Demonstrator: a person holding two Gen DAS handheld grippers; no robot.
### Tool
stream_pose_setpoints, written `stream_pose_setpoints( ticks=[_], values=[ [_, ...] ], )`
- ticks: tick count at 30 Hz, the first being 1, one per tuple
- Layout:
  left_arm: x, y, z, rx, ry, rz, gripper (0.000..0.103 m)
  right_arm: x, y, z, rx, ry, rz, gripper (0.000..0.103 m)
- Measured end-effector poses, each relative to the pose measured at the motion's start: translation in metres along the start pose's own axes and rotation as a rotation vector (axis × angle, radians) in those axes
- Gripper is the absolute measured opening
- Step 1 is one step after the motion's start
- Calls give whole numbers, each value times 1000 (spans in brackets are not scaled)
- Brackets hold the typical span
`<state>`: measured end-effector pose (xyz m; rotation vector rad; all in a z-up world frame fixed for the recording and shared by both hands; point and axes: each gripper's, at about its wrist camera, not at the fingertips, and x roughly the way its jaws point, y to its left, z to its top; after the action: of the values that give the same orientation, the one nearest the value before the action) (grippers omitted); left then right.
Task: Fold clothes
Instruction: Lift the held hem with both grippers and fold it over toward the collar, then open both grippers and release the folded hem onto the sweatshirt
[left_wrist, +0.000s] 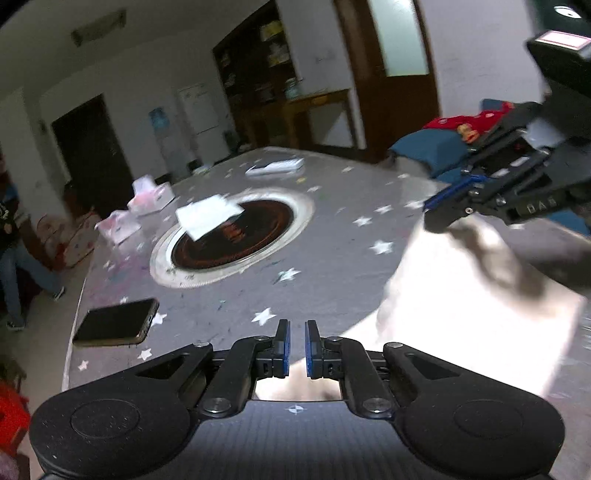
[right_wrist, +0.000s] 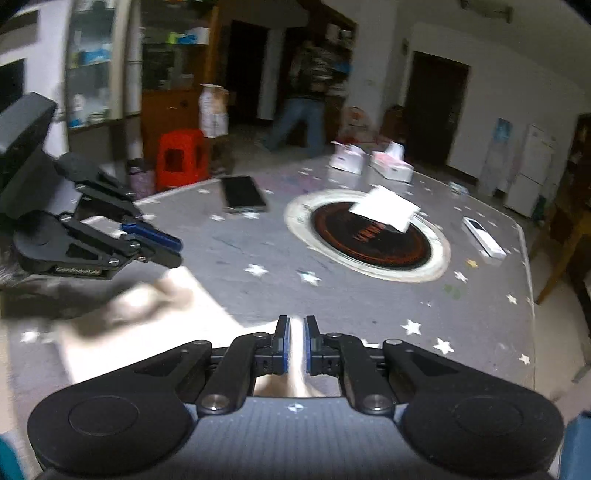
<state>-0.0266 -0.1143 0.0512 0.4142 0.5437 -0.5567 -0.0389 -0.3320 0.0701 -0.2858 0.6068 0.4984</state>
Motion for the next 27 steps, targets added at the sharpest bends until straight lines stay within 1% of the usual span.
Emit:
stream_pose_setpoints(
  ticks=[2,4,5,6,7,8,9,10,12,13,15,16,19,24,27],
  values=[
    [1,8,-1,-52,-1,-28,12,14,-7,-6,49,13,-10,6],
    [2,16,-2,-105,-2,-56,12,19,-14,-12,99,22,-11,6],
    [-3,16,-3,-96,-8,-58,12,17,-16,-13,109,25,-3,6],
    [-10,15,-5,-75,-13,-63,16,14,-18,-15,116,28,7,7],
    [-16,14,-8,-57,-13,-72,23,11,-20,-16,124,31,17,8],
    [-20,13,-10,-47,-10,-79,27,7,-20,-18,128,32,25,11],
    [-22,11,-13,-42,-1,-86,34,3,-20,-20,129,30,32,11],
    [-23,9,-16,-36,12,-90,38,-2,-20,-21,130,29,38,13],
    [-22,4,-24,-23,40,-95,38,-5,-22,-27,154,40,60,18],
    [-21,1,-28,-17,54,-97,39,-4,-22,-30,166,49,70,23],
    [-17,-3,-34,-3,76,-90,39,0,-21,-37,168,74,74,24],
    [-15,-4,-35,2,79,-90,39,2,-21,-40,166,86,75,24],
    [-11,-5,-36,9,87,-90,39,9,-20,-48,170,109,86,34],
    [-10,-6,-36,3,90,-90,38,12,-20,-57,192,124,97,35],
    [-9,-6,-36,-1,91,-91,28,12,-19,-59,192,126,97,34]
  ],
)
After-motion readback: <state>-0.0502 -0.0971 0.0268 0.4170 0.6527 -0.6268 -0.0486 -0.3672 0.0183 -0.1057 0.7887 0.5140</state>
